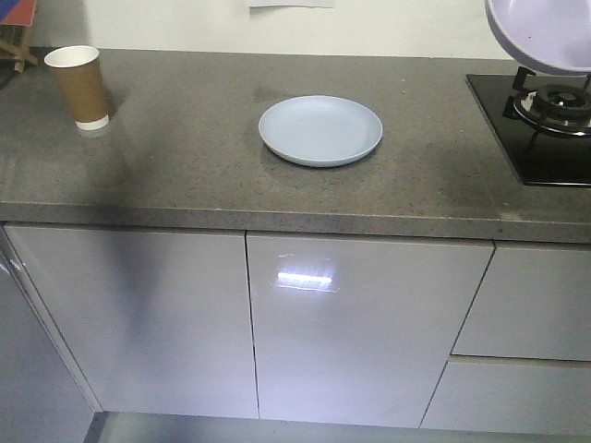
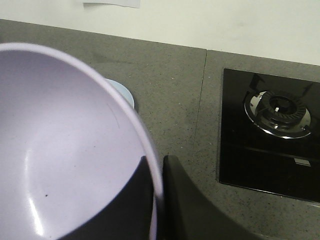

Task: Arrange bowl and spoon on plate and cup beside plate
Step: 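Drive the base holding both items toward the counter with the blue plate, then drive closer and stop in front of the pale blue plate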

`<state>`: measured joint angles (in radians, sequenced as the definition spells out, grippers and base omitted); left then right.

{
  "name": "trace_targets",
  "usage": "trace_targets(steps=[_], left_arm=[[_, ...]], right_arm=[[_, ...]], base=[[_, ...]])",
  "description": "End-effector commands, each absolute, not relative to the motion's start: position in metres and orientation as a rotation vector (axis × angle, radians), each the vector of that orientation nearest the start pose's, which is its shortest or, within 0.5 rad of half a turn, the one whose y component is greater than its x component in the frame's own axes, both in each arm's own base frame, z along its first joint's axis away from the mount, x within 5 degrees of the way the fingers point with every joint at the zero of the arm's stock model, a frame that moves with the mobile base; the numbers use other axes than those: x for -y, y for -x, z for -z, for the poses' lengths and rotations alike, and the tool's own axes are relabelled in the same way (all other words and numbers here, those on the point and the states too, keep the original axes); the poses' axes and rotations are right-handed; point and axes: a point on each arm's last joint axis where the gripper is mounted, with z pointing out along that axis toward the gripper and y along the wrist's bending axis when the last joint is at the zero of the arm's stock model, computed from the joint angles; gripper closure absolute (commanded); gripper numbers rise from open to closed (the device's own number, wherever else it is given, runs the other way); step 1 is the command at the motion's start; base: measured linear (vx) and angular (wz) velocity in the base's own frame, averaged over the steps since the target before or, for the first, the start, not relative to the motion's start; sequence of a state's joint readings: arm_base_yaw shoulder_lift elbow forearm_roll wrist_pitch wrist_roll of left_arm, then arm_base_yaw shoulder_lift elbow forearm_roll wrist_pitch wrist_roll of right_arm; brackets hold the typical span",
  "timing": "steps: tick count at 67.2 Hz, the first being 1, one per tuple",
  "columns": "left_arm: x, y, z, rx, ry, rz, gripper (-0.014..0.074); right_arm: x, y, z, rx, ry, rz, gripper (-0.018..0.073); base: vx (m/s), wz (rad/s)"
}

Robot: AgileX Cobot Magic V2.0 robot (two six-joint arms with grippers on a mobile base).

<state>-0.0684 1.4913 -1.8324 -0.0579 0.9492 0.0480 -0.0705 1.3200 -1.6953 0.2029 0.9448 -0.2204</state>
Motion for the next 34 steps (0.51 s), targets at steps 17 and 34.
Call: trace_targets(steps=[17,34], left_arm=[[0.0267,-0.302,-0.5081,-1.966,-0.107,0.097,0.0603],[0.0267,-0.302,-0.5081,-1.966,-0.107,0.097,0.0603]], right_arm=[[0.0041,-0.2521,-0.5181,-1.899,0.123,-0.042,0.0566],[0.0041,-0.2521,-0.5181,-1.899,0.123,-0.042,0.0566]], base=[[0.06,-0.1],[0.09,-0.06]])
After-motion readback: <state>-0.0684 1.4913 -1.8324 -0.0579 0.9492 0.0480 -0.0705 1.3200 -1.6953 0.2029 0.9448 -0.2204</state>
